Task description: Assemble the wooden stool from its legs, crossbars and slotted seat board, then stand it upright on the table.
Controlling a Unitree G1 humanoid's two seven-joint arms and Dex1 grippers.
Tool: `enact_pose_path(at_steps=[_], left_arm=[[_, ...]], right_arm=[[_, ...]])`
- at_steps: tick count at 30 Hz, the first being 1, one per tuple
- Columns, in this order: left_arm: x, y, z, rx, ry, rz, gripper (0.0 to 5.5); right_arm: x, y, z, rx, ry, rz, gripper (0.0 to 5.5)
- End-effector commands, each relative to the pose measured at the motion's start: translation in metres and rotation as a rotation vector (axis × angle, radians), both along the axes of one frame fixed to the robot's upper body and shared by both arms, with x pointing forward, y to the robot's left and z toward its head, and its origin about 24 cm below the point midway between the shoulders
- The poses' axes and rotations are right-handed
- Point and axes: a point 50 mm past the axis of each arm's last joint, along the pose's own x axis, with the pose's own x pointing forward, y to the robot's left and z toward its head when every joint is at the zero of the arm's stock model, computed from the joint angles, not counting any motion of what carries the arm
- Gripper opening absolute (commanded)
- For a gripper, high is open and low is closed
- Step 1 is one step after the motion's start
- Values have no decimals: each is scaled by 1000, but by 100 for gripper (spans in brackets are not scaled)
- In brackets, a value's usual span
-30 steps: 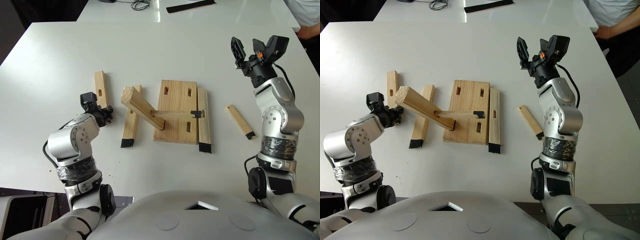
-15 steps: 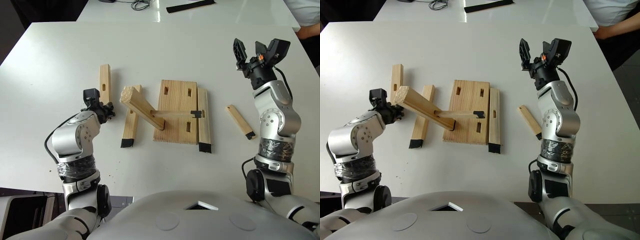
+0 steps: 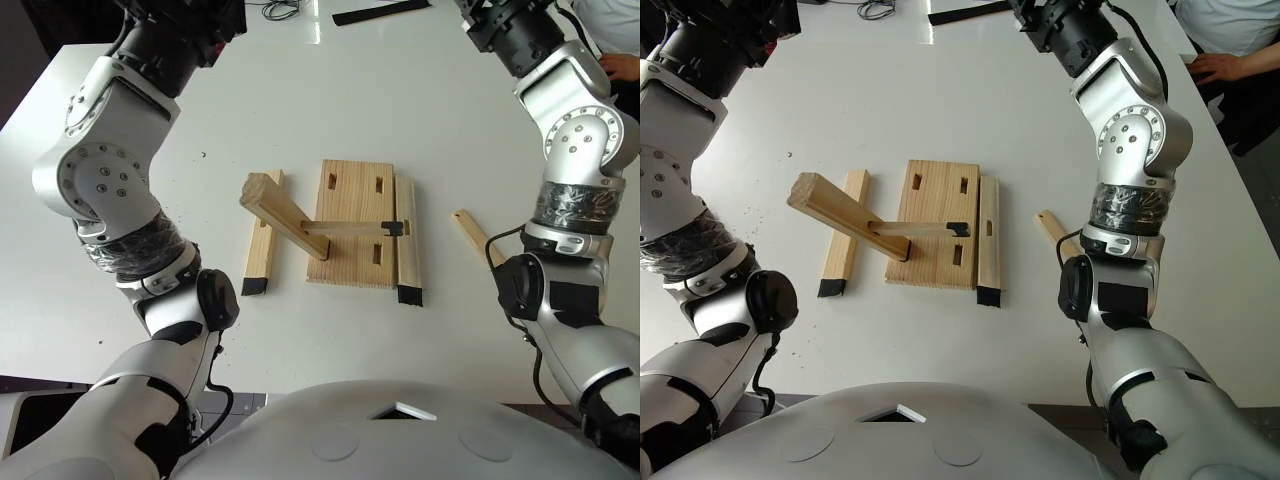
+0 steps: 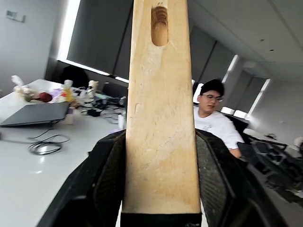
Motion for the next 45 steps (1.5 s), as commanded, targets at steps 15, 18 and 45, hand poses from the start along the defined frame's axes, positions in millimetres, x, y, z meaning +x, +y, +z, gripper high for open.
enact_pose_path(at_steps=[15,18,45], left_arm=[[-50,12,-13,253,-210,-681,201],[-52,11,-13,265,-227,-723,201],[-59,1,-46,332,-139,-827,201]], right_arm=[[-52,9,58,-206,-79,935,418],[-53,9,62,-198,-26,956,418],[-70,-3,84,-151,-174,1040,358]])
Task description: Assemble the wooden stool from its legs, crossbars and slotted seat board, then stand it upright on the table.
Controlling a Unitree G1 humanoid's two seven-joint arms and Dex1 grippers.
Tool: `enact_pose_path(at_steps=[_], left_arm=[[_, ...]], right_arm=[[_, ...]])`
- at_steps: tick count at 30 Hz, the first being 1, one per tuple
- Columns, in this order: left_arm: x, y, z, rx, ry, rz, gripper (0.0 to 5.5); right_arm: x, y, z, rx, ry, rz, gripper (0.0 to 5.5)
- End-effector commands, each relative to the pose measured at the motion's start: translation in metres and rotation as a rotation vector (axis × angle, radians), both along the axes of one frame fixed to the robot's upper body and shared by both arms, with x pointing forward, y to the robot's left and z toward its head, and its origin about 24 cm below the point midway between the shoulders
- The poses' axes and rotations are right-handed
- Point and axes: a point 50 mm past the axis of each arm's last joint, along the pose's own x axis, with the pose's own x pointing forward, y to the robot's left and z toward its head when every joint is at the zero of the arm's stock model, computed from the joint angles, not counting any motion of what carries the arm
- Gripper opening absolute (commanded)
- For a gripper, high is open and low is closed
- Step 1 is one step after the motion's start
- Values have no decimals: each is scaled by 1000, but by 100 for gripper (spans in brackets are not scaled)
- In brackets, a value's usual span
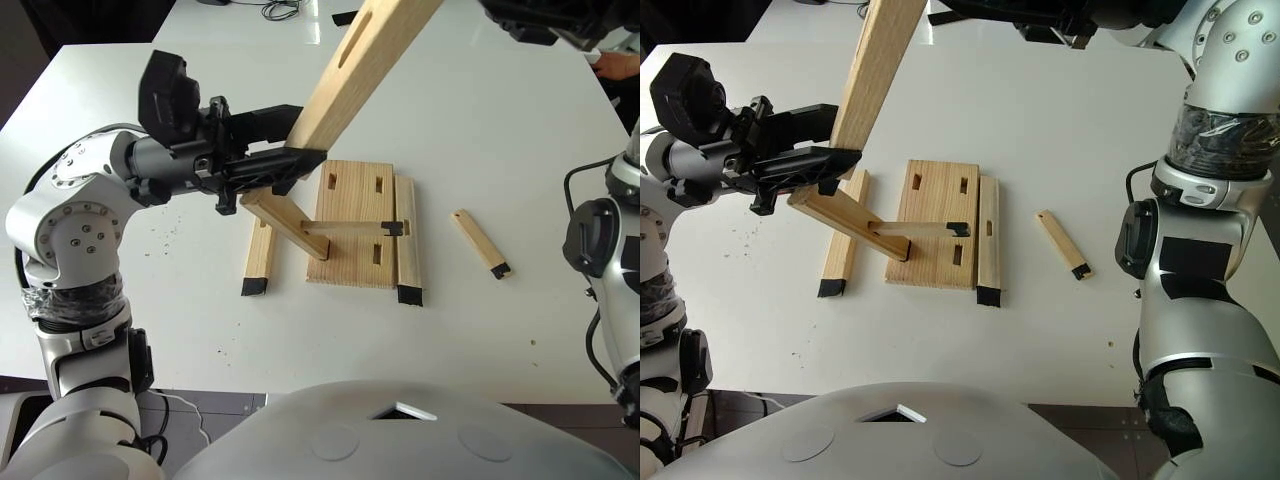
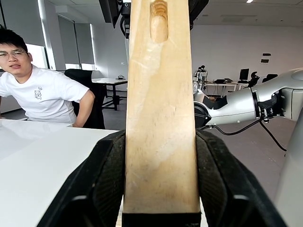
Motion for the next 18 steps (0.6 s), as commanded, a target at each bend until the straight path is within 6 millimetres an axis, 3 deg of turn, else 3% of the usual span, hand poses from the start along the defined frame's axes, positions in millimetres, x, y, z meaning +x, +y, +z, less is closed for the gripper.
enact_pose_path(at_steps=[1,8,13,18], left_arm=[[-1,0,-1,34,-20,1,201],[1,-1,-5,56,-27,26,201],[1,-3,-8,64,-31,39,201],[0,-5,-7,57,-32,34,201]], right_arm=[[-2,-16,7,3,-13,-2,339],[3,-35,1,-11,11,-19,237],[6,-34,-3,-32,22,-21,231],[9,-15,-11,-36,-5,-16,231]])
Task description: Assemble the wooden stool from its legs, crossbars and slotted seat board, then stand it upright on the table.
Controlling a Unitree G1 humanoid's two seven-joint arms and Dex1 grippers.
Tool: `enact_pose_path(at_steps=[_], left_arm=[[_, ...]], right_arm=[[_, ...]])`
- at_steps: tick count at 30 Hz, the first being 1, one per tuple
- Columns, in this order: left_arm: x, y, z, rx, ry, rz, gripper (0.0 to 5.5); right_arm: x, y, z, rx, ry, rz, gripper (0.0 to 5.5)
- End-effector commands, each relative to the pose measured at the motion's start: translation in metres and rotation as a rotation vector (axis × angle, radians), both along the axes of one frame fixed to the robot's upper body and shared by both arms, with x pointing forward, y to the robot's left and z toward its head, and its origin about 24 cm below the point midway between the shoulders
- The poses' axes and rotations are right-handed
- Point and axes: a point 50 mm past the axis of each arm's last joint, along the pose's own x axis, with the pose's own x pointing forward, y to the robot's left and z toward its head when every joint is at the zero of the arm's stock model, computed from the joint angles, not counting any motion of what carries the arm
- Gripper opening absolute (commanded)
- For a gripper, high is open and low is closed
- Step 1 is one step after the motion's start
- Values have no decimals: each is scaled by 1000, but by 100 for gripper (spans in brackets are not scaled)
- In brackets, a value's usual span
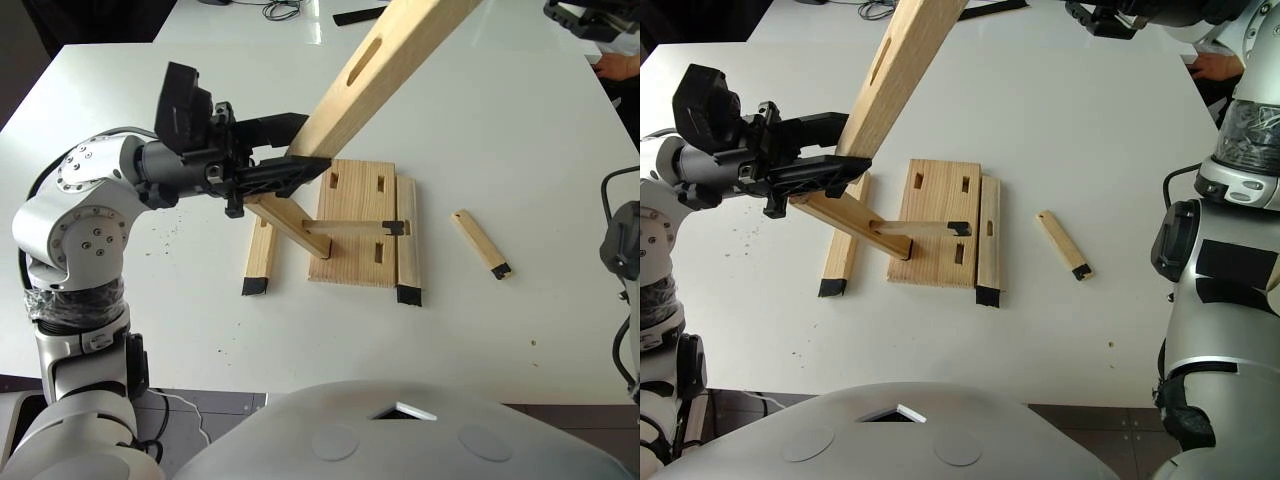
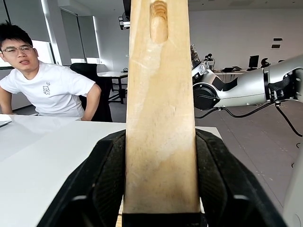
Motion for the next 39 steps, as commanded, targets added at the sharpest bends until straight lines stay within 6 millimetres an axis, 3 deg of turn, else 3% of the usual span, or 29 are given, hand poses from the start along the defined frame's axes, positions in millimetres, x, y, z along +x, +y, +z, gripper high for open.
enact_pose_path(at_steps=[1,5,10,26,35,39], left_arm=[[-1,-3,-2,9,6,-6,201],[-1,-3,-3,21,7,-3,200],[-1,-1,-3,32,4,-4,200],[2,7,-10,78,5,20,200],[3,6,-11,88,-6,22,200],[3,7,-11,95,-12,28,200]], right_arm=[[2,20,-10,-20,-24,10,231],[-8,44,-12,-26,-53,23,291],[-14,48,-11,-37,-33,8,369],[-12,38,-5,-28,5,-15,371],[-12,36,-1,-15,-13,-21,233],[-12,34,3,12,-20,-30,230]])
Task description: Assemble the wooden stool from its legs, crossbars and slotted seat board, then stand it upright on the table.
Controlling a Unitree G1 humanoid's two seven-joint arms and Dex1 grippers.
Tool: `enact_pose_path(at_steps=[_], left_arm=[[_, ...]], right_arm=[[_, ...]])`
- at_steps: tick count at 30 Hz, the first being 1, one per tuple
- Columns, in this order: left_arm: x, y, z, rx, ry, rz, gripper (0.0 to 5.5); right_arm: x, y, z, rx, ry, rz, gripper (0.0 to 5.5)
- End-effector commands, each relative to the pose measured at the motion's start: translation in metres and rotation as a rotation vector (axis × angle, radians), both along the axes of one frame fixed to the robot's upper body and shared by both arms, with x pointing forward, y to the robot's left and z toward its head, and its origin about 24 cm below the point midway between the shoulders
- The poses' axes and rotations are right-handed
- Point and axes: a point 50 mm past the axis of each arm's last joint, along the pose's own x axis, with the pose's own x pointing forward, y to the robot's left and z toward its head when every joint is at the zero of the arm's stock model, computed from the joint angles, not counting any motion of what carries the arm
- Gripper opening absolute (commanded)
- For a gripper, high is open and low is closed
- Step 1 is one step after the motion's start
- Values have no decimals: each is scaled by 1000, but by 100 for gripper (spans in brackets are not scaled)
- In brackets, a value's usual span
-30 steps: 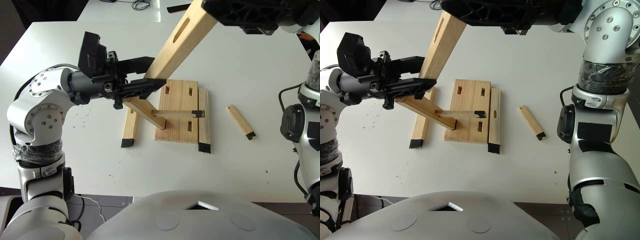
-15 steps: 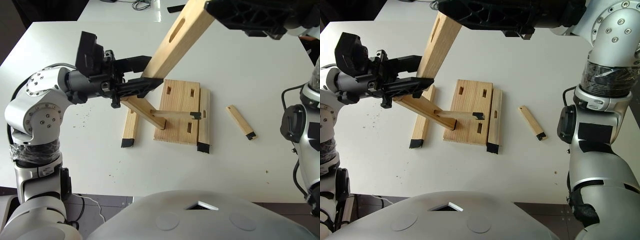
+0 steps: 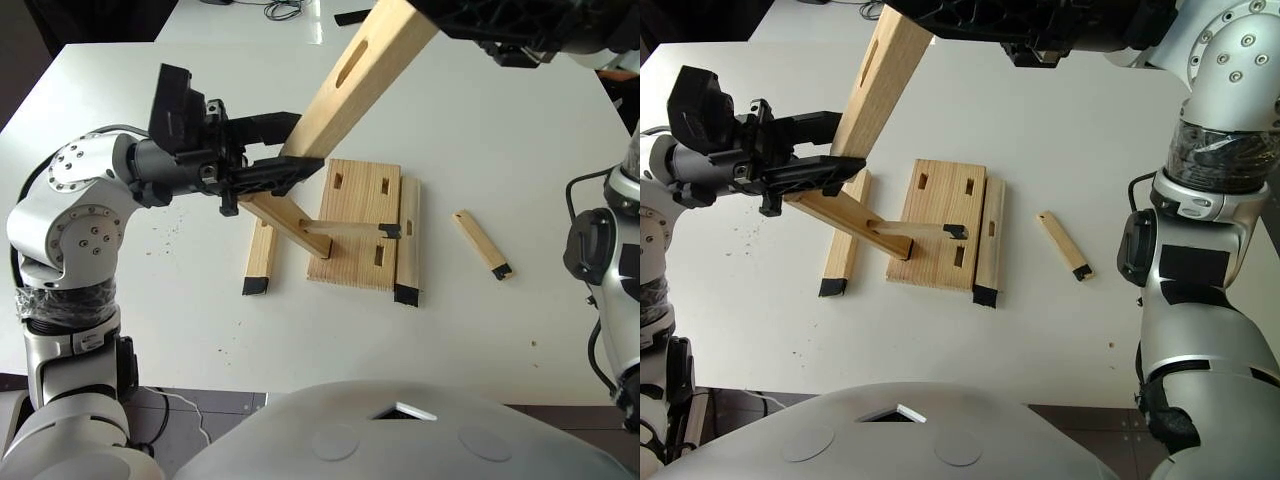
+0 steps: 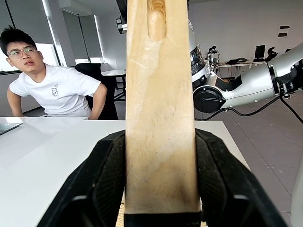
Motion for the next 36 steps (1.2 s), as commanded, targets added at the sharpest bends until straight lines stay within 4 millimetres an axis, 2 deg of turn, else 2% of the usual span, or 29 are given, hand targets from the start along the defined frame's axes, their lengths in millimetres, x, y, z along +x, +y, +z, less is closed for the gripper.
enact_pose_path(at_steps=[1,7,8,14,19,25,27,29,31,32,33,36], left_arm=[[1,1,-11,61,40,17,200],[9,0,-1,46,11,82,200],[9,-1,1,42,9,88,237],[8,-2,5,30,-3,108,321],[6,-1,19,-7,-25,117,391],[-11,6,31,-84,-27,172,393],[-17,13,40,-135,-53,233,393],[-21,26,57,-270,-97,341,393],[-20,45,62,-383,-100,488,393],[-17,57,54,-421,-66,589,393],[-14,70,38,-444,-12,693,393],[-9,89,-22,-401,168,932,393]], right_arm=[[-2,-4,13,38,-42,-11,230],[-1,-6,10,36,-47,-53,224],[-1,-7,10,40,-52,-66,222],[1,-16,15,74,-102,-167,204],[2,-24,19,88,-131,-213,204],[3,-55,26,100,-186,-370,204],[1,-67,20,36,-221,-421,204],[-2,-76,2,-92,-261,-452,204],[-7,-80,-18,-164,-234,-444,202],[-9,-80,-27,-179,-209,-436,202],[-11,-79,-37,-193,-183,-428,202],[-19,-75,-59,-237,-125,-392,202]])
